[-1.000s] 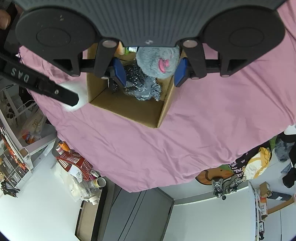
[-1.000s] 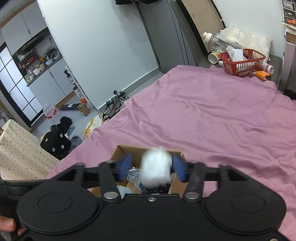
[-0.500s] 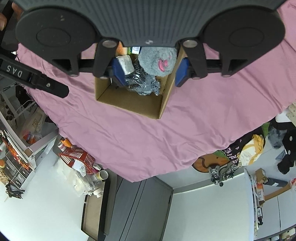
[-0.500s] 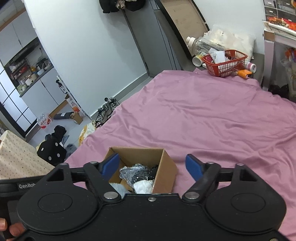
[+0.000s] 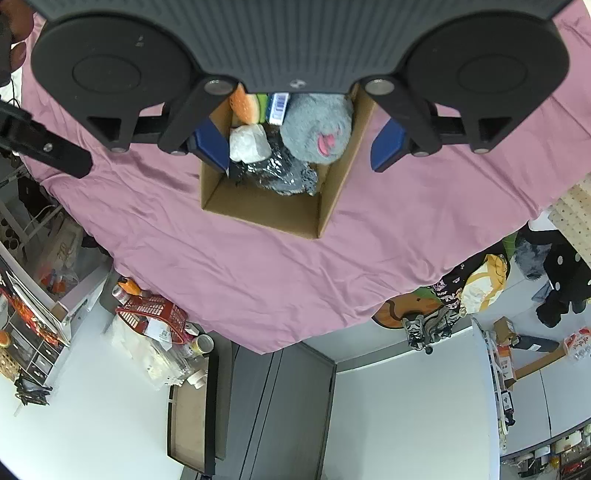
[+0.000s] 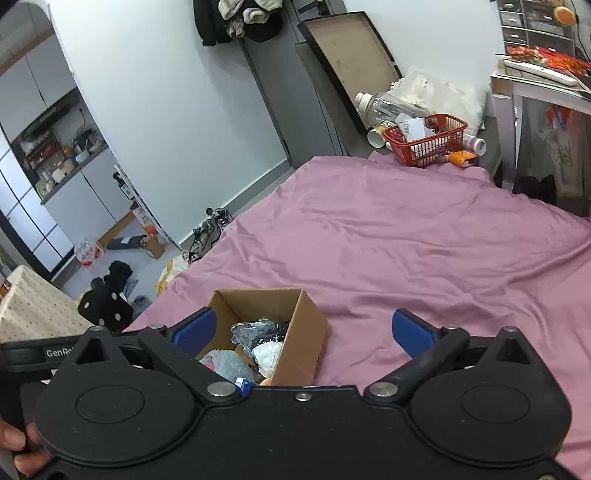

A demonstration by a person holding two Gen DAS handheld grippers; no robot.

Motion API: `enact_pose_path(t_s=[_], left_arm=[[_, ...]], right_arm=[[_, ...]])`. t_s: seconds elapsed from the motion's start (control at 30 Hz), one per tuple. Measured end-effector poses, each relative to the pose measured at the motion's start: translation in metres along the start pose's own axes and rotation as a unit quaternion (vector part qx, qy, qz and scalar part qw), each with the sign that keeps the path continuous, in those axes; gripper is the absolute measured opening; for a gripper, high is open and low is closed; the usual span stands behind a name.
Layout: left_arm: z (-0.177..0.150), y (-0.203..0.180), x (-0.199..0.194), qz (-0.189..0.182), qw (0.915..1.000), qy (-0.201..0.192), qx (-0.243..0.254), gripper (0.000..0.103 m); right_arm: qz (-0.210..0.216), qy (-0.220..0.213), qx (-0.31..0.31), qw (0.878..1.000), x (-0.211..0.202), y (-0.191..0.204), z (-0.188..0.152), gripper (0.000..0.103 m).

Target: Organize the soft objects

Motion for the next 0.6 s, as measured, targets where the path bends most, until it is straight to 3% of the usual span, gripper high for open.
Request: enact_pose_path(t_s=[0.47,0.6], left_arm=[[-0.023,-0.002,-0.038,0.013,0.9999,0.0,-0.001,0.084],[-0.029,0.003,-0.052,0.011,0.9999,-0.008,-0.005,0.089]], right_arm=[[-0.022,-0.02,0.012,0.999,-0.049,-0.007,-0.015,0.103],[-0.027,-0.024,0.018,0.999,-0.067,-0.004,-0.026,0.103]])
Point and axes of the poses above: each gripper's, at about its wrist camera, not at the fingertips, and x roughly the way its jaws point, y to its left, z to its top, the point moved 9 cm from there along x, roughly the way its jaws point, and after that the axes turned 15 degrees about -x, right-handed, at the moved point
